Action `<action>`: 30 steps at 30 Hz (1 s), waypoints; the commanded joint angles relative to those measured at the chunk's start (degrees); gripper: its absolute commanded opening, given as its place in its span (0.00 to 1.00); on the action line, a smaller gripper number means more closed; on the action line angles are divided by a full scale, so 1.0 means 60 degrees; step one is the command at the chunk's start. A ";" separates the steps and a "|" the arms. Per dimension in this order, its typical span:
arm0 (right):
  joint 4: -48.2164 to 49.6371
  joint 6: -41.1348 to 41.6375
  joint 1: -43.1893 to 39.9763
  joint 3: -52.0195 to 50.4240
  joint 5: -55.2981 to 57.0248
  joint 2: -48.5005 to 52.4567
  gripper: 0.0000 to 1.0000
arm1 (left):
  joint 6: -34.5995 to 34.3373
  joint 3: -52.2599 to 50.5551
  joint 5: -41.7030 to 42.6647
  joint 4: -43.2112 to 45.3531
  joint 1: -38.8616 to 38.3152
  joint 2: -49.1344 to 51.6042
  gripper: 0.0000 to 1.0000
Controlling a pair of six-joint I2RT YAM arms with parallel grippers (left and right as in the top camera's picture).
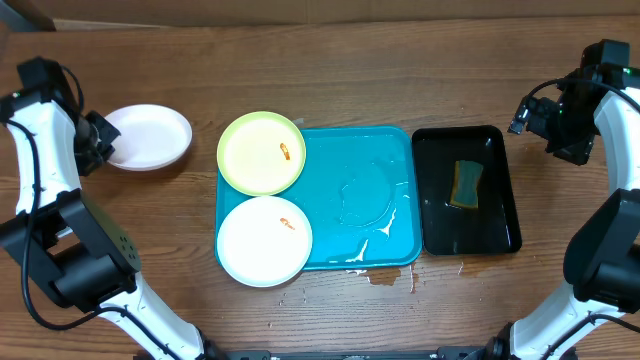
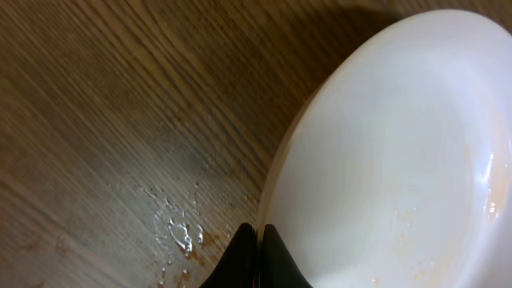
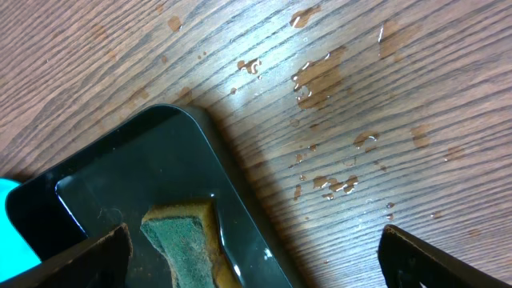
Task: Clean dirty plates on tray and stack at the side
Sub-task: 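Lower the white plate onto the table and release it, then move the left gripper to the lower white plate on the tray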
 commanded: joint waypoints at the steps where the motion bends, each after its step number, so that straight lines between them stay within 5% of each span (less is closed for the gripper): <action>1: 0.0025 0.0033 0.0000 0.0127 0.0058 -0.0215 1.00 | -0.0106 -0.0586 -0.0157 0.0484 -0.0044 0.0051 0.04; 7: 0.0025 0.0033 0.0000 0.0127 0.0058 -0.0215 1.00 | -0.0109 -0.1064 -0.0120 0.0809 -0.0055 0.0051 0.04; 8: 0.0025 0.0033 0.0000 0.0127 0.0058 -0.0215 1.00 | -0.0109 -0.1096 -0.0120 0.0834 -0.0051 0.0051 0.09; 11: 0.0025 0.0033 0.0000 0.0127 0.0058 -0.0215 1.00 | 0.0062 -0.1093 0.0047 0.0867 -0.0055 0.0047 0.48; 14: 0.0025 0.0033 0.0000 0.0127 0.0058 -0.0215 1.00 | 0.1045 -0.1067 0.1501 0.0947 -0.0055 0.0047 0.58; 22: 0.0025 0.0033 0.0000 0.0127 0.0058 -0.0215 1.00 | 0.1836 -0.1056 0.4291 0.0240 -0.0495 0.0047 0.61; 30: 0.0025 0.0033 0.0000 0.0127 0.0058 -0.0215 1.00 | 0.2539 -0.1060 0.3483 -0.0277 -0.2612 0.0047 0.56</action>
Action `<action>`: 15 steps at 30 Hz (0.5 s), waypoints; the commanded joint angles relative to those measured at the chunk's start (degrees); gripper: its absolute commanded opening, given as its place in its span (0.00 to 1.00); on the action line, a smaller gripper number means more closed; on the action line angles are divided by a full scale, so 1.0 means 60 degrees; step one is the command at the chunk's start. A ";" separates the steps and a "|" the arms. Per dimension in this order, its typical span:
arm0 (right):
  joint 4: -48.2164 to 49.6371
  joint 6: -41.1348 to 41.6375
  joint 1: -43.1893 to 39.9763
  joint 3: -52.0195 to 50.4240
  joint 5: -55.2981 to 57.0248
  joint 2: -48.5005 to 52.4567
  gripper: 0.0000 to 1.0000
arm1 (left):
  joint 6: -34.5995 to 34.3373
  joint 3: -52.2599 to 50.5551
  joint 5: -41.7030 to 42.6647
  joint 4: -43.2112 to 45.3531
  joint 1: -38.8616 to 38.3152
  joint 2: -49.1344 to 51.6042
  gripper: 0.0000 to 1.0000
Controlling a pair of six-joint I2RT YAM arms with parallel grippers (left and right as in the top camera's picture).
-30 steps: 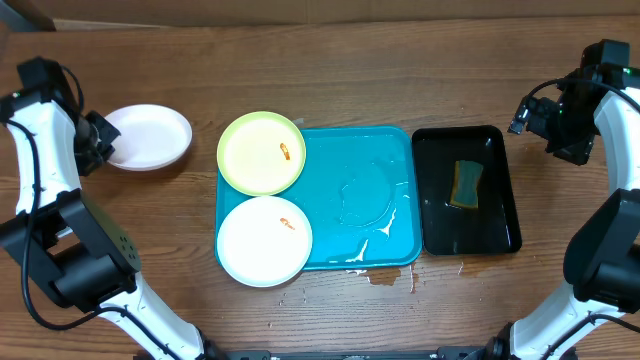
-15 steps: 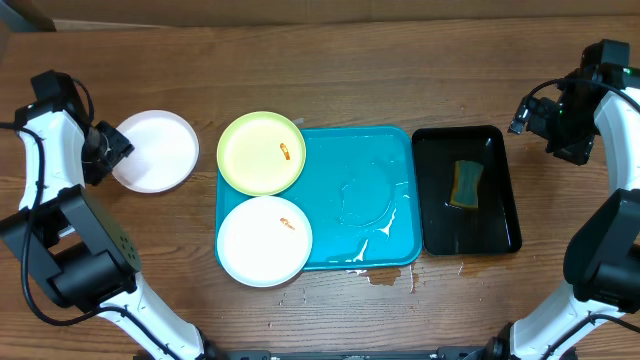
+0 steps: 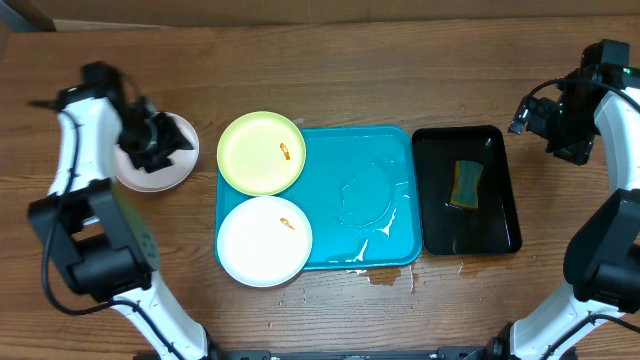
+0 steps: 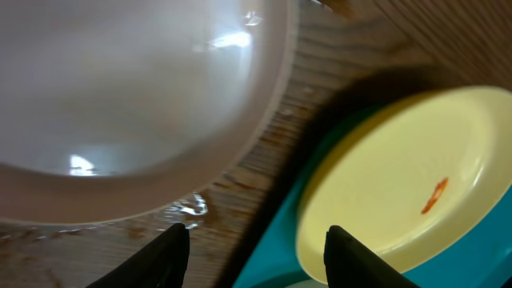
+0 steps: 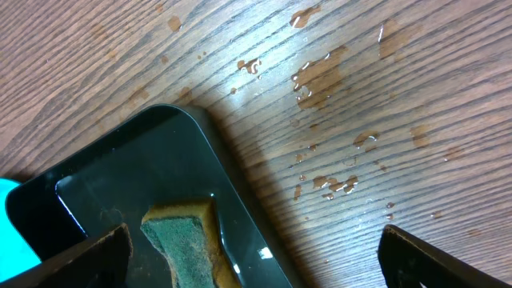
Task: Clean dirty plates on tray and stack at the side
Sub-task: 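Move the left gripper to the lower white plate on the tray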
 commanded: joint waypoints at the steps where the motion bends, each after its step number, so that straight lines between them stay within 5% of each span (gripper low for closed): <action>1: 0.0018 0.0033 -0.0004 0.0127 0.0058 -0.0215 1.00 | 0.0510 -0.0033 -0.0641 0.0036 -0.1158 0.0047 0.60; 3: 0.0018 0.0033 -0.0004 0.0127 0.0058 -0.0215 1.00 | 0.0233 -0.0033 -0.1570 0.0040 -0.1719 0.0047 0.70; 9: 0.0018 0.0033 -0.0004 0.0127 0.0058 -0.0215 1.00 | -0.0160 -0.0033 -0.2809 0.0033 -0.2579 0.0047 0.67; 13: 0.0018 0.0033 -0.0004 0.0127 0.0058 -0.0215 1.00 | -0.0153 -0.0033 -0.2539 -0.0794 -0.2809 0.0047 0.61; 15: 0.0018 0.0033 -0.0004 0.0127 0.0058 -0.0215 1.00 | -0.0080 -0.0033 -0.2291 -0.1530 -0.2951 0.0000 0.38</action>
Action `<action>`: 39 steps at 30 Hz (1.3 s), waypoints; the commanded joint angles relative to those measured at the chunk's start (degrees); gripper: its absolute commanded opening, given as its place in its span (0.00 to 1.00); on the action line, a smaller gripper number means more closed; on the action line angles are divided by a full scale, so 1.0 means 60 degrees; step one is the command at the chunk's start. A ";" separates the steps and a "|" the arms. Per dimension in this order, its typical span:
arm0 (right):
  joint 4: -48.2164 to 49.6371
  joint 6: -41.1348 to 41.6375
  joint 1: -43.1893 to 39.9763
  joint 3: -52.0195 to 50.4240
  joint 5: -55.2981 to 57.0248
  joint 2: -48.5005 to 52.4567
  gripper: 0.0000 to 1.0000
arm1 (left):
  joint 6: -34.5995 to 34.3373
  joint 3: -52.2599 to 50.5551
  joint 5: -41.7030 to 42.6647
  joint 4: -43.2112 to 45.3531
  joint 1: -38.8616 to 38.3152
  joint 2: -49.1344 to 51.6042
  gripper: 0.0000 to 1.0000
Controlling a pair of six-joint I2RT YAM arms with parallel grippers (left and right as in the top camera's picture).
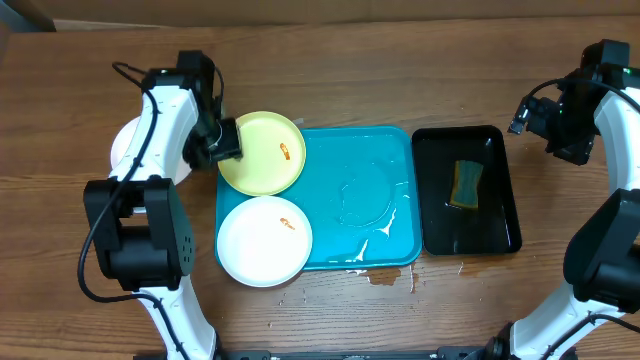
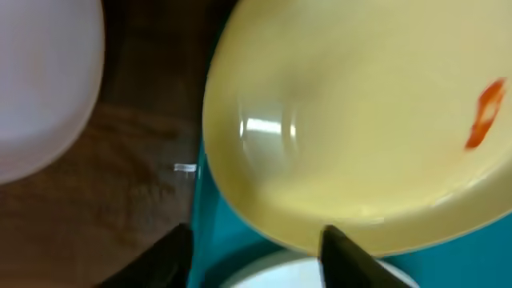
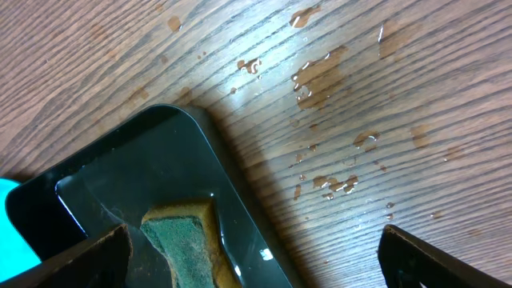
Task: Clean dirty plates on tray and stack at the side
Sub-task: 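Move the left gripper to the lower white plate on the tray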
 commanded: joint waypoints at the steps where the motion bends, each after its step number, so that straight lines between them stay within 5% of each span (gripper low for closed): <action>1: 0.0022 0.0033 0.0000 0.0127 0.0058 -0.0215 1.00 | -0.0047 -0.0076 0.0127 -0.0896 -0.0299 -0.0073 0.34; 15: 0.0022 0.0033 0.0000 0.0127 0.0058 -0.0215 1.00 | -0.0747 -0.2568 0.0623 -0.1887 -0.2266 -0.3435 0.41; 25: 0.0022 0.0033 0.0000 0.0127 0.0058 -0.0215 1.00 | -0.3810 -0.5927 -0.0933 -0.1392 -0.2226 -0.6572 0.45; 30: 0.0022 0.0033 0.0000 0.0127 0.0058 -0.0215 1.00 | -0.4849 -0.7023 -0.1246 -0.0747 -0.2160 -0.6867 0.45; 39: 0.0022 0.0033 0.0000 0.0127 0.0058 -0.0215 1.00 | -0.4943 -0.8287 -0.0798 0.0776 -0.2157 -0.6084 0.45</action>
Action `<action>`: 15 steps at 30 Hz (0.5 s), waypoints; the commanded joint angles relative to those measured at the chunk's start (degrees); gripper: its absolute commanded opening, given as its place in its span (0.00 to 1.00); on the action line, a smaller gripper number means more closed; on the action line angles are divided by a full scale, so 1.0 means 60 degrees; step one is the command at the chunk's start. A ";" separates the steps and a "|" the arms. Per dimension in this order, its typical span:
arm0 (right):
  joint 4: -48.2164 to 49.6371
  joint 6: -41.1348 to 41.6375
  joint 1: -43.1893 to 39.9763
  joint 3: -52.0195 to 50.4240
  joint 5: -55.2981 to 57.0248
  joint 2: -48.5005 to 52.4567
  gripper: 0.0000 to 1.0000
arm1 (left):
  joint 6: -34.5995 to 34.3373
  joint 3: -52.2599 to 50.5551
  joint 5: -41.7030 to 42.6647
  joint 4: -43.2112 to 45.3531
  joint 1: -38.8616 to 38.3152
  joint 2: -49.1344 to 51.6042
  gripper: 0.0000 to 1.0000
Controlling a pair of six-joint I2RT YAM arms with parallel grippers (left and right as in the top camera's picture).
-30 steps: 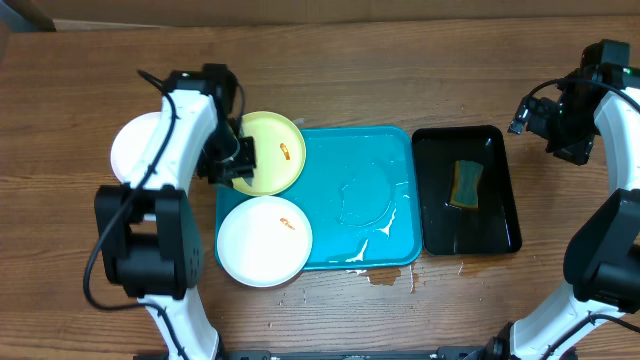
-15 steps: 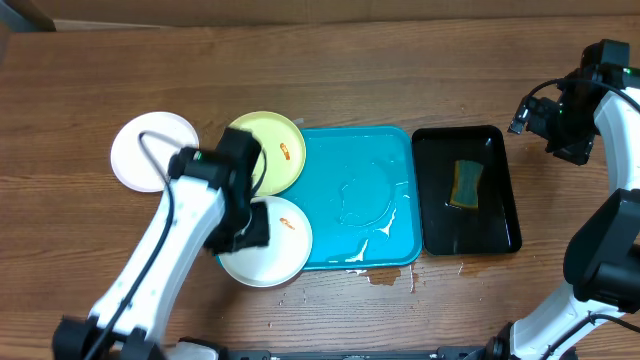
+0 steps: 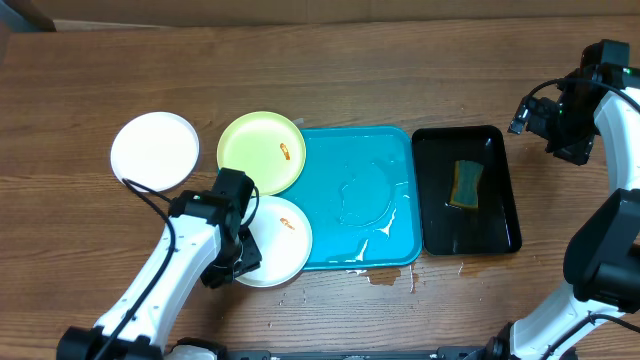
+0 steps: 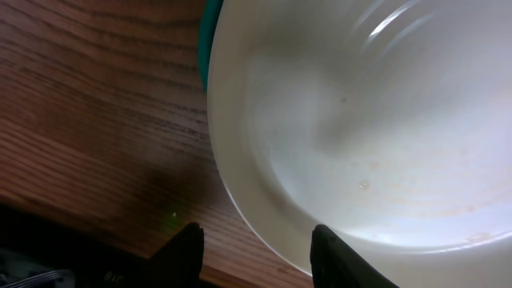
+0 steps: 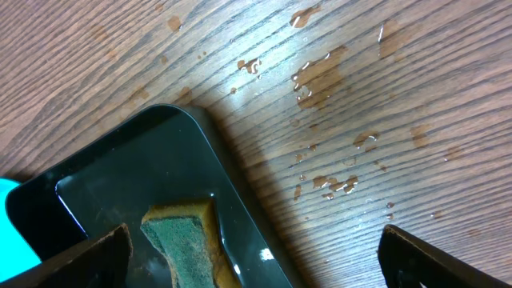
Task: Clean dirty plates on tray and stack at the side
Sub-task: 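Move the left gripper to the lower white plate on the tray, then grasp the lower white plate rim and slide it toward tray center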
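A white plate (image 3: pixel 280 240) with an orange smear lies on the near left of the teal tray (image 3: pixel 370 190). My left gripper (image 3: pixel 243 262) is open at its left rim, and in the left wrist view the white plate (image 4: pixel 360 128) fills the frame with its rim between the open left gripper (image 4: pixel 256 260). A yellow-green plate (image 3: pixel 262 152) with an orange smear sits at the tray's far left. A clean white plate (image 3: pixel 154 150) rests on the table to the left. My right gripper (image 3: pixel 545 125) is open beyond the black tray's far right corner, holding nothing.
A black tray (image 3: pixel 466 185) with water holds a green-and-yellow sponge (image 3: pixel 465 183) to the right of the teal tray; the sponge (image 5: pixel 180 240) also shows in the right wrist view. Water drops (image 5: pixel 328 80) lie on the wood, and a puddle (image 3: pixel 385 275) sits at the teal tray's front edge.
My left gripper has gone from the yellow-green plate's left rim to the left rim of the smeared white plate at the tray's near side. The right arm has not moved.
My left gripper was shut at the left rim of the white plate on the table. Then it was open over that plate's right side, then open at the yellow-green plate's rim, and now open at the smeared white plate. The right gripper stayed open and still.
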 commanded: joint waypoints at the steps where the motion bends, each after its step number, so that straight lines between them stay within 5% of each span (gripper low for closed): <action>1: 0.0018 0.0036 0.0000 0.0127 0.0058 -0.0215 1.00 | -0.0331 -0.0171 0.0044 0.0069 0.0055 0.0321 0.44; 11: 0.0018 0.0036 0.0000 0.0127 0.0058 -0.0215 1.00 | -0.0331 -0.0754 0.0302 0.0714 0.0055 0.0510 0.27; 15: 0.0018 0.0036 0.0000 0.0127 0.0058 -0.0215 1.00 | -0.0321 -0.0754 0.0641 0.0863 0.0051 0.0510 0.07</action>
